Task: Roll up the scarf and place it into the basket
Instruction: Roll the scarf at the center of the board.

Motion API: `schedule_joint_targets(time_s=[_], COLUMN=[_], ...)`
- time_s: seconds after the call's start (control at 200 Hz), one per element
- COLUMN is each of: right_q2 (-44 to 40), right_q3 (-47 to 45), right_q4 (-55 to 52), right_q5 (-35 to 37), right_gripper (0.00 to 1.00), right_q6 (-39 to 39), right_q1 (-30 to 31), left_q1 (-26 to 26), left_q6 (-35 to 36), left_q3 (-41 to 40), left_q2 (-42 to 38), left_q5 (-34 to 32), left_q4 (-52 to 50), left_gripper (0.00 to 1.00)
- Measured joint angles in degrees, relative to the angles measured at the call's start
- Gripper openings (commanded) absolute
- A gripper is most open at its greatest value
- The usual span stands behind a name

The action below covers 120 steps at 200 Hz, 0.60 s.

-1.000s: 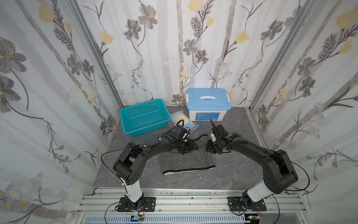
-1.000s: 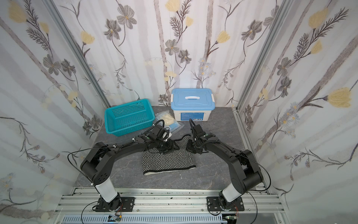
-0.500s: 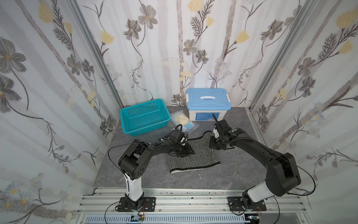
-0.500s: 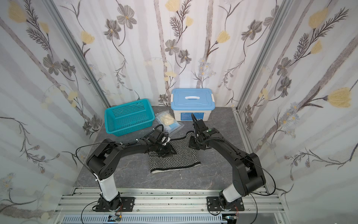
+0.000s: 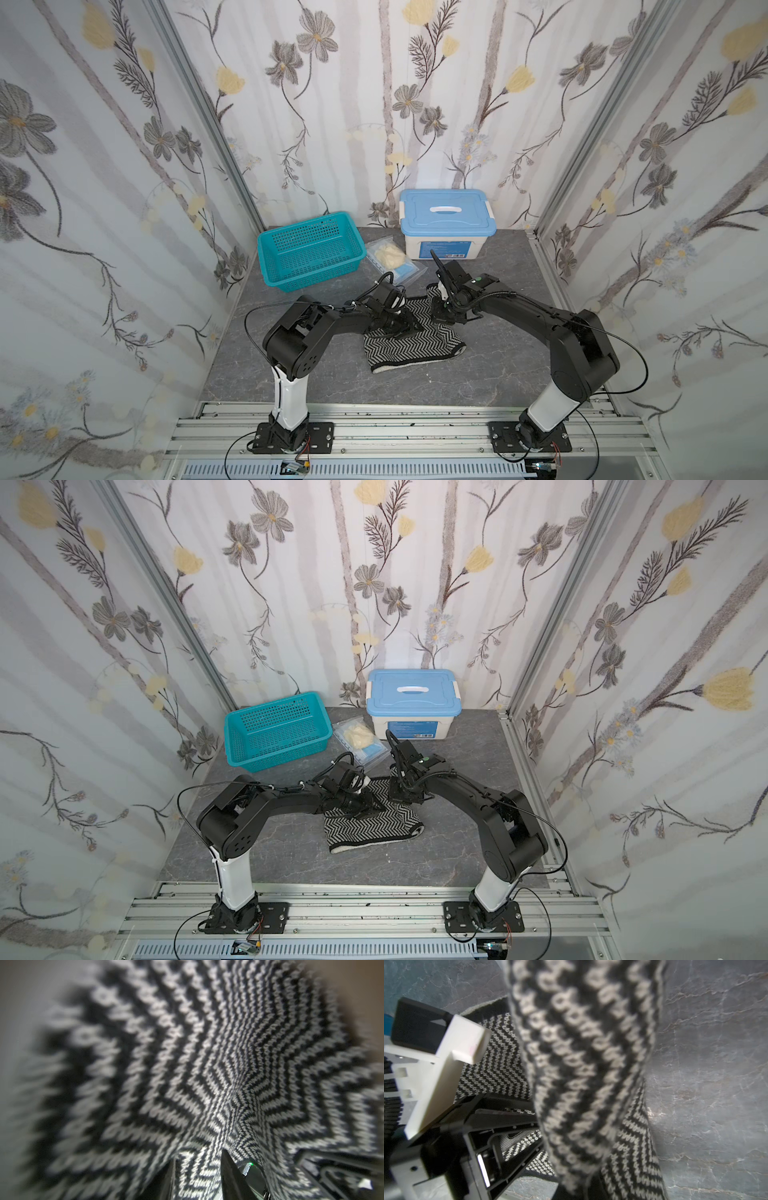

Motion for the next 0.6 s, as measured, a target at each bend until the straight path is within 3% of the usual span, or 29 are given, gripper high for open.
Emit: schedule_joint_targets(time_s=[0.26, 0.485, 0.6], right_q2=[1.90, 2.36, 0.98], right_q3=[-6.01, -11.32, -13.31], right_q4=[5.07, 14.86, 18.43], right_q5=[0.28, -2.19, -3.13], right_gripper=[0.01, 0.28, 0.50], right_q6=[2.34, 3.13, 3.91], right_q1=[1.22, 2.12, 2.32], left_q1=[0.17, 0.61, 0.98], left_q6=[-0.98, -1.95, -2.08], left_q3=[-1.31, -1.38, -1.44], left_q2=[-0.83, -0.96, -1.01], left_q5=[0.15, 0.39, 0.63], left_q4=[1.60, 1.62, 1.60], left_gripper=[0.39, 0.39, 0.39])
